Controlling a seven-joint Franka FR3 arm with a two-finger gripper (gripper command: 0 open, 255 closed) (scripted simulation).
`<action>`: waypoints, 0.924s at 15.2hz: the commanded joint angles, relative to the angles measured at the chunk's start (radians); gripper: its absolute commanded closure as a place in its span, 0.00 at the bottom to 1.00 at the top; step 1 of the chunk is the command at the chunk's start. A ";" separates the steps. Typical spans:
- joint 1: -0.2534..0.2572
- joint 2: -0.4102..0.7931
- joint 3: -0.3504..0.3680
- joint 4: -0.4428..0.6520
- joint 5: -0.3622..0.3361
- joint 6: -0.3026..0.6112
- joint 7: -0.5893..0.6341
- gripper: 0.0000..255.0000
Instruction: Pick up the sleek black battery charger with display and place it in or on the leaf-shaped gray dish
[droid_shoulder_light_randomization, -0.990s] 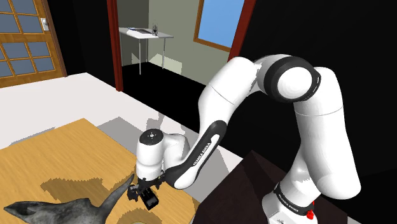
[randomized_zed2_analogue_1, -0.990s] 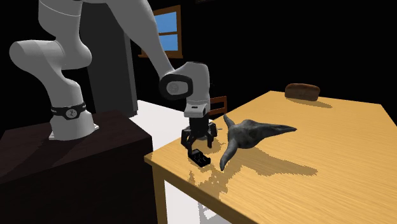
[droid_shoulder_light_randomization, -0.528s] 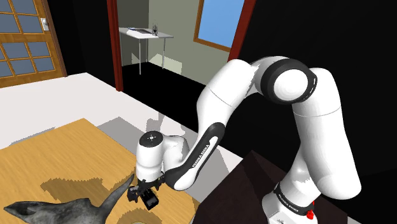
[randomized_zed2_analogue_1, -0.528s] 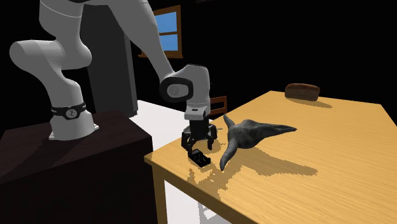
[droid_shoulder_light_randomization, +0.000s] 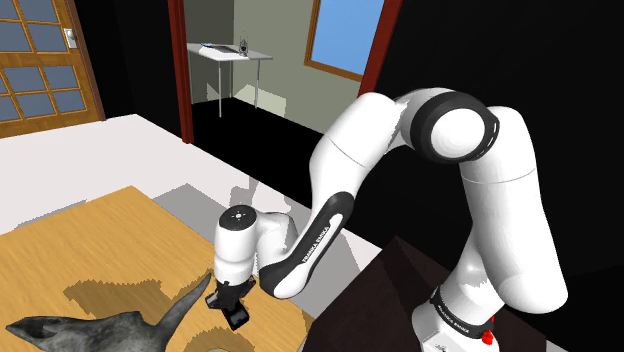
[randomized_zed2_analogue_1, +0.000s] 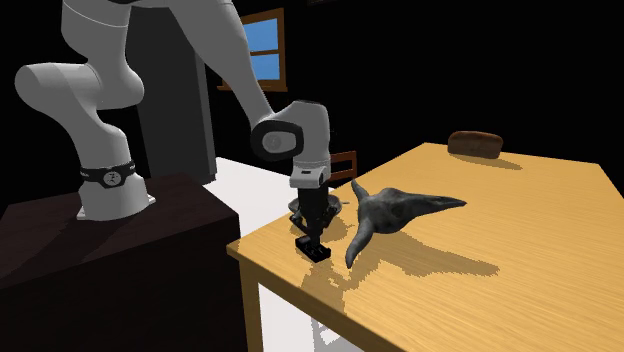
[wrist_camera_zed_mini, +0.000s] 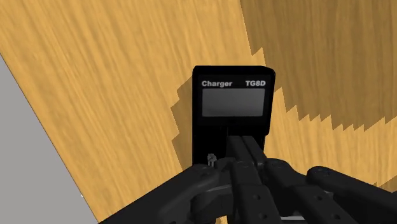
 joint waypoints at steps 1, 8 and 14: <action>0.000 0.002 0.001 -0.001 0.000 0.000 0.000 1.00; -0.019 -0.029 0.035 -0.043 0.028 -0.025 -0.017 0.00; 0.012 0.044 -0.006 -0.011 -0.005 0.020 0.008 0.00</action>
